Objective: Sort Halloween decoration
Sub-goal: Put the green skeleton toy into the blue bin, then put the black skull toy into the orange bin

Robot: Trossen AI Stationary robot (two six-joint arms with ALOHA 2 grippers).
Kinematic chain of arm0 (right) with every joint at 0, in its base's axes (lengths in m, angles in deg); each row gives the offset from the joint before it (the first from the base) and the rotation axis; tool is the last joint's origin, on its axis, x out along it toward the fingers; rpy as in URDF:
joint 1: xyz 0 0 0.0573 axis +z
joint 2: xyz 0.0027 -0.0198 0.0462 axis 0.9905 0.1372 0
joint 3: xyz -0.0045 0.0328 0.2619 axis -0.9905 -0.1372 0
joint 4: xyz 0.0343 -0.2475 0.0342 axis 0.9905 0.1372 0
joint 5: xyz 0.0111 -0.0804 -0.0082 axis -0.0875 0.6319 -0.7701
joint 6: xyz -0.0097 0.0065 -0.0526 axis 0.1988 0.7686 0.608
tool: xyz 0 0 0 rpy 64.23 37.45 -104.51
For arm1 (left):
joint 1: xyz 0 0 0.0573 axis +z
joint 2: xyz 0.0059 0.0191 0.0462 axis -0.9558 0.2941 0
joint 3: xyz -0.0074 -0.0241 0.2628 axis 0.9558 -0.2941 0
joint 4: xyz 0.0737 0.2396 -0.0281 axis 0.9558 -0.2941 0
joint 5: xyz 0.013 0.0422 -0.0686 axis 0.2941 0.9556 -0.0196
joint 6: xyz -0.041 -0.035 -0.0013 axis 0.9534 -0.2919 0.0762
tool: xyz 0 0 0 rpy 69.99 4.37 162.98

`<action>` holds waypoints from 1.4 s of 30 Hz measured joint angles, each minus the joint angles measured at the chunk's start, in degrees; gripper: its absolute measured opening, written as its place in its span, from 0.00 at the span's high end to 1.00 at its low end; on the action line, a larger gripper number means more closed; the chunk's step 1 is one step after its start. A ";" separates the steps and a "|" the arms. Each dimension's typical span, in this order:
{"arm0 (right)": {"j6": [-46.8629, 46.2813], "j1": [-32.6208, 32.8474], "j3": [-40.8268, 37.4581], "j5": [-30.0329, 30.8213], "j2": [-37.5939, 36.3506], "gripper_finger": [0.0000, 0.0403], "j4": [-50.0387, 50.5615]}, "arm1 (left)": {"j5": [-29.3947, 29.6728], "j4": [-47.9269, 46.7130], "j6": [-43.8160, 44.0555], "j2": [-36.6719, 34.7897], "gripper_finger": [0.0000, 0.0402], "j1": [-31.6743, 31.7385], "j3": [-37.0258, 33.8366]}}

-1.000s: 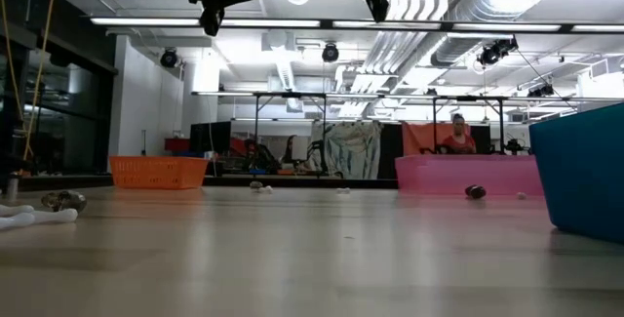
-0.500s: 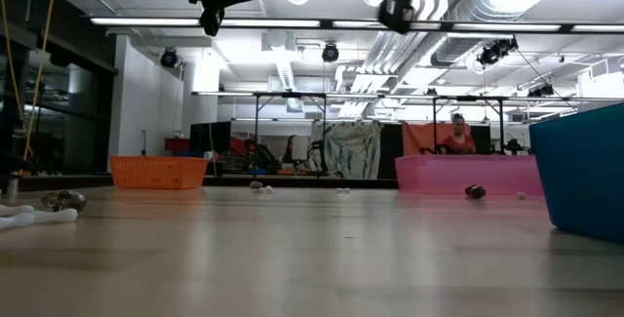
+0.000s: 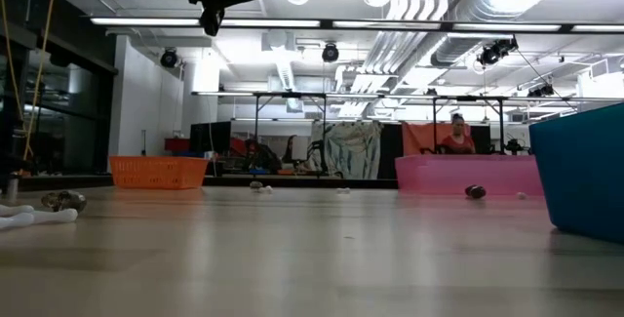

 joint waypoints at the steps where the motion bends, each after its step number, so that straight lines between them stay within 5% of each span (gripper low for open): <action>1: -3.32 2.08 0.00 0.02 1.17 0.95 0.02 | 0.00 0.00 -0.02 0.00 1.00 0.01 -0.01; 7: -9.26 8.43 -0.02 0.14 9.75 0.95 -1.42 | -0.02 0.00 -0.07 0.00 1.00 0.01 -0.01; 16: 2.01 8.04 -0.07 0.41 20.74 0.95 -2.77 | -0.04 -0.01 0.50 0.00 1.00 -0.01 -0.01; 28: 3.21 8.04 -0.07 8.91 21.91 0.94 -5.14 | -0.07 0.00 0.55 0.00 1.00 -0.01 -0.01; 42: 9.40 8.04 3.44 6.52 18.60 0.52 1.45 | -0.07 -0.02 0.52 0.00 1.00 0.01 -0.01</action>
